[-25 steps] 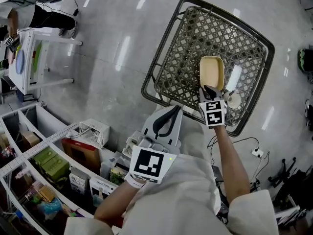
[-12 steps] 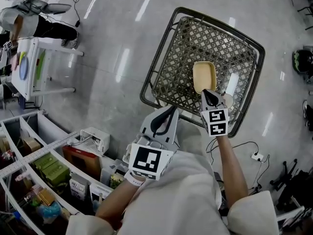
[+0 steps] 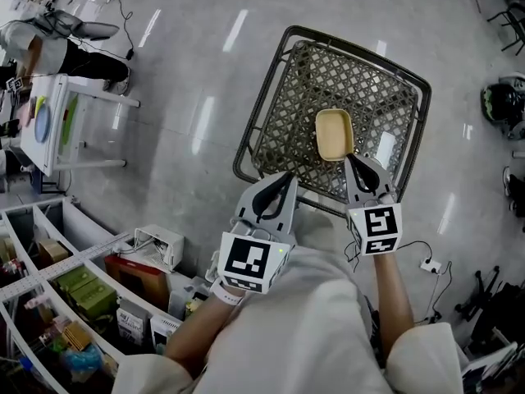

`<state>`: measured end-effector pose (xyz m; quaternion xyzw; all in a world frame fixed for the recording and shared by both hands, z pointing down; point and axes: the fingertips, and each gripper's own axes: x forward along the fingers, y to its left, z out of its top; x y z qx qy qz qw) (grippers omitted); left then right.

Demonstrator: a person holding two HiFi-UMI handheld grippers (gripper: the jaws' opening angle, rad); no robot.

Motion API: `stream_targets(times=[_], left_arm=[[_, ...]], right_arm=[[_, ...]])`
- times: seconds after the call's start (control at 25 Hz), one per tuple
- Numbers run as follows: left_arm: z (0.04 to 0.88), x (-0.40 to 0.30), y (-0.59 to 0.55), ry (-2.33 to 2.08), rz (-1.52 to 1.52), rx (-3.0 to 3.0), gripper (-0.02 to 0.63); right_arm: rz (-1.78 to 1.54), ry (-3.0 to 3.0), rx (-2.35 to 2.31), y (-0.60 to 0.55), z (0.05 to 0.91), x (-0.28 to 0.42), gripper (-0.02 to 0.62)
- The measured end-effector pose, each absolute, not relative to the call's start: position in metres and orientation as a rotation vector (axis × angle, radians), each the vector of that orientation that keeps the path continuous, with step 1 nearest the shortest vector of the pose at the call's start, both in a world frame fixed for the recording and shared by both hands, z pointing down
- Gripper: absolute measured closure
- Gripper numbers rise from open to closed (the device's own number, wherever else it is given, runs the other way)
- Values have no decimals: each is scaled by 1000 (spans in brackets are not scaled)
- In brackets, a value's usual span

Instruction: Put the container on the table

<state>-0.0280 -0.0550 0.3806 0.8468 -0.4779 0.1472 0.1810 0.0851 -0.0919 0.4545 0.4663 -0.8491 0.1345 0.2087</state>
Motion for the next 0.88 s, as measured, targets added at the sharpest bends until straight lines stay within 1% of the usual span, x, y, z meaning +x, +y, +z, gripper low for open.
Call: stream_targets(times=[0.28, 0.48, 0.88], left_arm=[[376, -26, -56, -1333, 387, 2414, 575], [370, -27, -63, -1335, 354, 2439, 575], [346, -26, -69, -1366, 272, 2471, 575]], right_arm=[[249, -2424, 1366, -82, 387, 96, 575], [178, -2411, 1420, -73, 356, 112, 575], [142, -2393, 1603, -37, 295, 156, 575]])
